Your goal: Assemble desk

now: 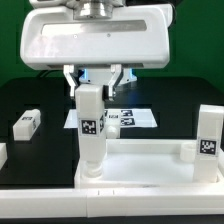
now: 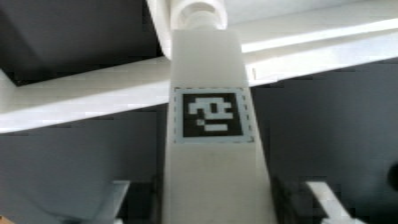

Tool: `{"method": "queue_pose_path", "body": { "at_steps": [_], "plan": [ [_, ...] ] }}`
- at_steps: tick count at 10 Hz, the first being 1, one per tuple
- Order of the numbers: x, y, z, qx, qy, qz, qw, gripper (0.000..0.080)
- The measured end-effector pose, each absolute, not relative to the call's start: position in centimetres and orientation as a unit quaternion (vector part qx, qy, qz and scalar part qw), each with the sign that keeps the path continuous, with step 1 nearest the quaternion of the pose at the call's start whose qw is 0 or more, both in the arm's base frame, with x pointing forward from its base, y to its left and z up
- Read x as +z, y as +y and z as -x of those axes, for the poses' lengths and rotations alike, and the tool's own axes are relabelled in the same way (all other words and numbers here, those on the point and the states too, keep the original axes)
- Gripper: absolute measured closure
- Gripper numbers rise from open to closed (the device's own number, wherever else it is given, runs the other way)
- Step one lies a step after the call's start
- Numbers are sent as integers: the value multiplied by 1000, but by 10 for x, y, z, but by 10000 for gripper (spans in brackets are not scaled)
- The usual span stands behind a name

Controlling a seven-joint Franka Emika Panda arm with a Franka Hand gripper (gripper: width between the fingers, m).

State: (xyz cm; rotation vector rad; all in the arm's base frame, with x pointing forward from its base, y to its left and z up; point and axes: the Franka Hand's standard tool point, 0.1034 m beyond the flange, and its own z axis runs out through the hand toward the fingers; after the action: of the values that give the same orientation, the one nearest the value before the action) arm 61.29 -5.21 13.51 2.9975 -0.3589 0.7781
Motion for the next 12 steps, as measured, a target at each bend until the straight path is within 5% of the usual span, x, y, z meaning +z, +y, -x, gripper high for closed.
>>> {"method": "queue_pose_path", "body": {
  "at_steps": [10, 12],
  "plan": [
    [120, -55, -611, 255, -113, -960, 21, 514],
    [125, -55, -611, 225, -118, -967, 8, 200]
  ]
}}
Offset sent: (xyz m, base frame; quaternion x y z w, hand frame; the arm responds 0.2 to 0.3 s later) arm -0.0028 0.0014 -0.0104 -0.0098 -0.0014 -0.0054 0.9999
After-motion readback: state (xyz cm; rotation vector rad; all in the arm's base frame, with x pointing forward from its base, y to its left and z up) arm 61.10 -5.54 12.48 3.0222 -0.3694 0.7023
